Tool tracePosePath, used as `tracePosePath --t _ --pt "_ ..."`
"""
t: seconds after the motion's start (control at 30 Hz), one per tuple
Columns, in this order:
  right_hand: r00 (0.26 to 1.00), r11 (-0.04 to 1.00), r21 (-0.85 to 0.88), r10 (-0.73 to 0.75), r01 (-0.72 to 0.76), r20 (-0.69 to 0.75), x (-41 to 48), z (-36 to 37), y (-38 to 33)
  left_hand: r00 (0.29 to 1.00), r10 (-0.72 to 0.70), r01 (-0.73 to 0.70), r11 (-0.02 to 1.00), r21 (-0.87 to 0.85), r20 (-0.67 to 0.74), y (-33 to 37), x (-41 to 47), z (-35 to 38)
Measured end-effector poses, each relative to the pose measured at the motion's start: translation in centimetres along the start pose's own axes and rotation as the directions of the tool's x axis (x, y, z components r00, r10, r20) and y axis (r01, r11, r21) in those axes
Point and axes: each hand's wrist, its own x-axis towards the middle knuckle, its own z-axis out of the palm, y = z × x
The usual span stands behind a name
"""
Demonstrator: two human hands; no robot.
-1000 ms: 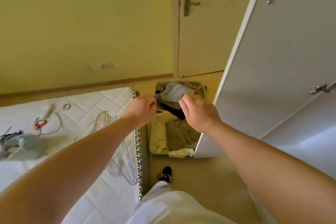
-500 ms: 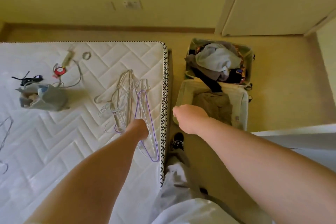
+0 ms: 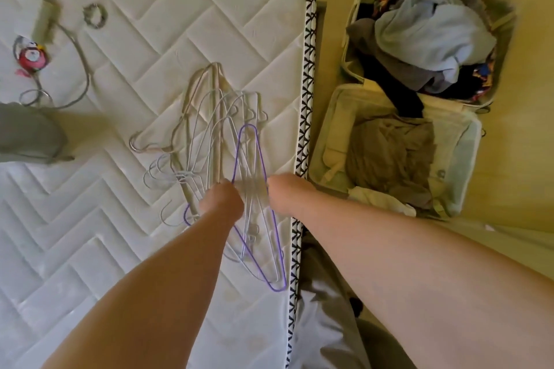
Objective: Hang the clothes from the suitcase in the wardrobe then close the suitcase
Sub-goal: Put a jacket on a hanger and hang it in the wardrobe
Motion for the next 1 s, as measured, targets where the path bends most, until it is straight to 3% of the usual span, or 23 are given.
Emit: tracePosePath --t 0.27,0.63,0.7,0.77,0.87,0.93,1.0 --pt "0.989 0.975 0.209 0.050 -0.079 0.143 2.7 1.2 -1.2 0.998 0.067 -0.067 0.998 -0.010 -0.022 -1.0 1.0 1.1" --pt "0.991 0.964 0.246 0.119 -0.100 -0.063 -4.8 -4.5 2.1 0.901 0.304 -0.193 0.920 0.342 -0.309 3.3 -6.0 -10.3" --pt "0.964 0.929 0.349 0.196 -0.124 -0.178 -6.4 -5.2 3.3 0.842 0.424 -0.282 0.873 0.398 -0.334 5.0 -7.4 -11.3" --pt "0.879 0.893 0.430 0.308 -0.136 -0.363 -7.5 -5.9 4.6 0.765 0.559 -0.370 0.788 0.492 -0.321 7.4 -8.3 -11.9" --pt "0.707 0.938 0.241 0.345 -0.248 -0.617 -9.7 -7.1 8.8 0.601 0.775 -0.505 0.557 0.659 -0.195 12.4 -9.5 -11.9" --pt "0.718 0.951 0.076 0.278 -0.301 -0.638 -10.9 -8.2 12.2 0.438 0.893 -0.594 0.374 0.712 -0.104 15.4 -9.8 -11.7" --pt "0.785 0.942 0.028 0.296 -0.335 -0.544 -11.4 -9.2 16.1 0.255 0.964 -0.637 0.227 0.736 -0.077 18.1 -9.6 -11.1"
